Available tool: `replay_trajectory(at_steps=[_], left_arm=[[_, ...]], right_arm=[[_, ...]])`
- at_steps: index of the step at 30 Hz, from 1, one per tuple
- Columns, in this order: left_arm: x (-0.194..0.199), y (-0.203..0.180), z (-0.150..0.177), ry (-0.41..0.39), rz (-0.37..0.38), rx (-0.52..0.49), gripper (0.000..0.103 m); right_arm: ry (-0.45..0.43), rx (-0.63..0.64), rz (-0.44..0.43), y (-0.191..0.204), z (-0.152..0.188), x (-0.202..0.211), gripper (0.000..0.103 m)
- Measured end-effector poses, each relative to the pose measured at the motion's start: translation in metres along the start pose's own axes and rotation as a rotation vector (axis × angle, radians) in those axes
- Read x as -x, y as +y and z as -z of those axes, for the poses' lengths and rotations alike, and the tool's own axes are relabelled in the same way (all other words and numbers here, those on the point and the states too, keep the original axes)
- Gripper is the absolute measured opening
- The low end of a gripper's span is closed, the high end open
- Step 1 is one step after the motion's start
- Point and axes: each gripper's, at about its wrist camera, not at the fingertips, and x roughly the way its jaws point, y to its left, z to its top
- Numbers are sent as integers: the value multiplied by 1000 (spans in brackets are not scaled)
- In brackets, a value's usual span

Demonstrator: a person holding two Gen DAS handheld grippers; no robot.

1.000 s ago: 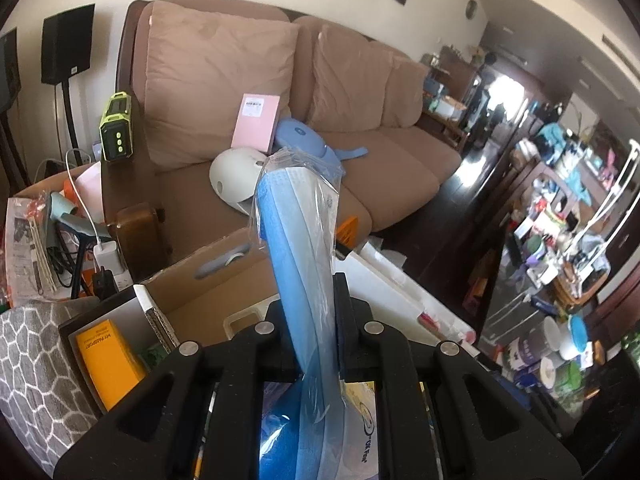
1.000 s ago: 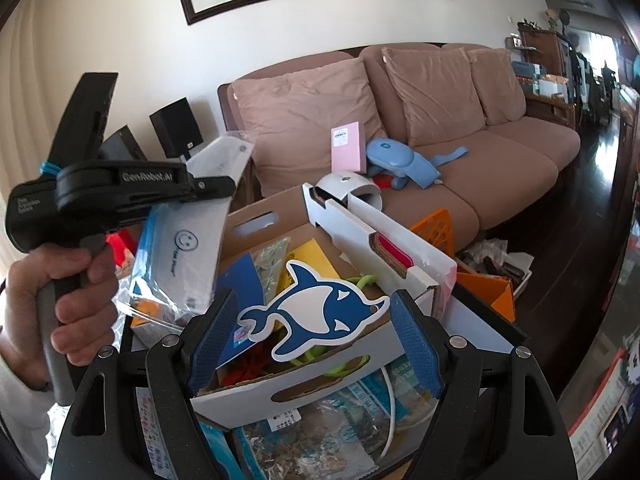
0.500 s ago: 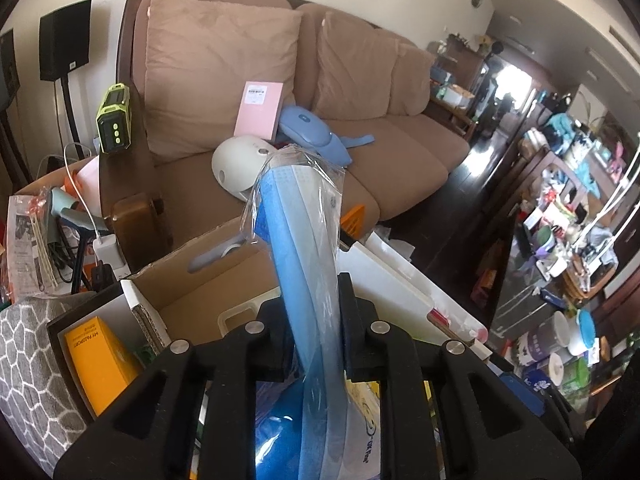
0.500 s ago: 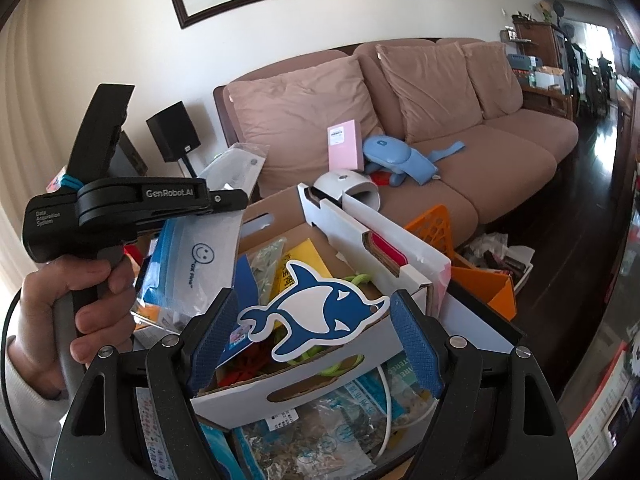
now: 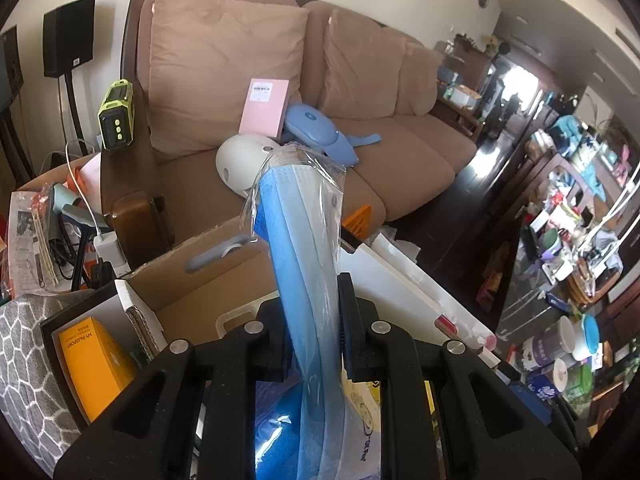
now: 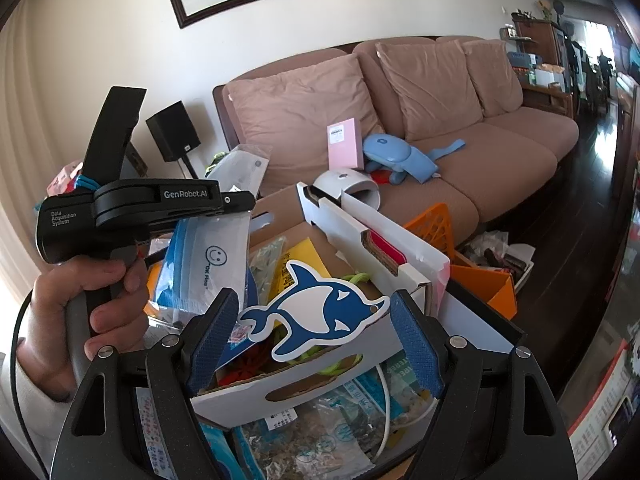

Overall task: Organize objects
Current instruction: 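Hold the mask packet and whale sticker above the box with both tools, then lower the mask packet into the box and open the left tool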

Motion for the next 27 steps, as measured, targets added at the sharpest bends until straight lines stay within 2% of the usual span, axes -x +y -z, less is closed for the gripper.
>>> replay_trajectory(at_steps=[10,13,15,17,23,26,27], left_arm=[[5,-7,-1,-14,-17,-24,27],[8,-7,-2,-25,-24,-27,36],[12,-9,-2,-44,-37,-32,50],[17,-9,-1,-63,-40,-33,57],[23,-9,-3,-69,-46,-40,67],[27,-10,-3,-75,-40,-42,68],[28,-11,-3,-75,-36,-44,72]], right_arm=[[2,-7,-1,-2,0,1,80],[2,-8,-2,-3,0,1,80],[2,-7,-2,-3,0,1,80],[3,-7,-1,-3,0,1,80],[3,-8,-1,-4,0,1,80],[3,-8,-1,-4,0,1,80],[3,-8,-1,-4,0,2,80]])
